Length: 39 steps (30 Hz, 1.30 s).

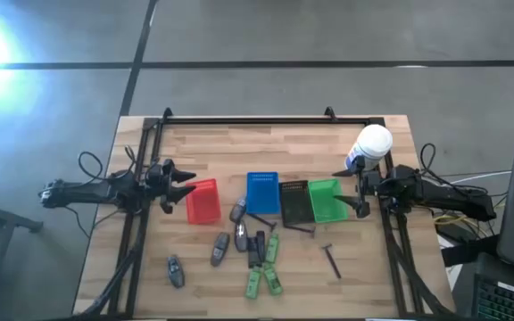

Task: Pick & Place Travel size toiletries
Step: Put the blue razor into the green bin

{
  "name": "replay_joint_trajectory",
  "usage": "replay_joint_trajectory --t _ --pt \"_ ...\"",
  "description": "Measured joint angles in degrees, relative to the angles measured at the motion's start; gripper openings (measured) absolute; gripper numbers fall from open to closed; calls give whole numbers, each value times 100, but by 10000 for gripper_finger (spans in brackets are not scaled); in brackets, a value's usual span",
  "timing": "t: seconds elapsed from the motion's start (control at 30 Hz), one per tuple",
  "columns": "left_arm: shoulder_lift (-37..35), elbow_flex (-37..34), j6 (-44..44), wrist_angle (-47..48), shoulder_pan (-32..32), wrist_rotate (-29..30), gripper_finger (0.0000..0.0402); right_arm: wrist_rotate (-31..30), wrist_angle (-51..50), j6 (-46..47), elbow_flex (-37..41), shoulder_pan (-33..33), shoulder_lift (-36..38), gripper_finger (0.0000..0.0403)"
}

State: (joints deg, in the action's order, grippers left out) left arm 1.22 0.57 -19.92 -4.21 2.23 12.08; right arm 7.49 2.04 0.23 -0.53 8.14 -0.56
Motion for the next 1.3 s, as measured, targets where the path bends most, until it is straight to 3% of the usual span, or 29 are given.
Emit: replay_joint_trajectory --t 0.17,0.27,0.33,0.63,0.87,1.07,1.3 --pt "0 -1 0 -2 -1 0 236 1 68 2654 1 2 0 307" --pt "0 0 -1 0 0 0 236 0 46 4916 1 4 0 299" --pt "-1 -1 1 -2 -1 0 236 -9 29 5886 1 4 0 295" --pt "-1 1 1 -2 0 0 236 -296 192 7375 1 0 2 278" --pt "1 0 0 -2 1 0 236 168 150 9106 -25 -392 -451 268" --pt "1 -1 -1 -1 -2 0 236 191 -247 9711 -774 -1628 -1801 265" --pt "1 -1 -1 0 -2 0 236 852 -2423 10910 -2264 -3374 -4219 265"
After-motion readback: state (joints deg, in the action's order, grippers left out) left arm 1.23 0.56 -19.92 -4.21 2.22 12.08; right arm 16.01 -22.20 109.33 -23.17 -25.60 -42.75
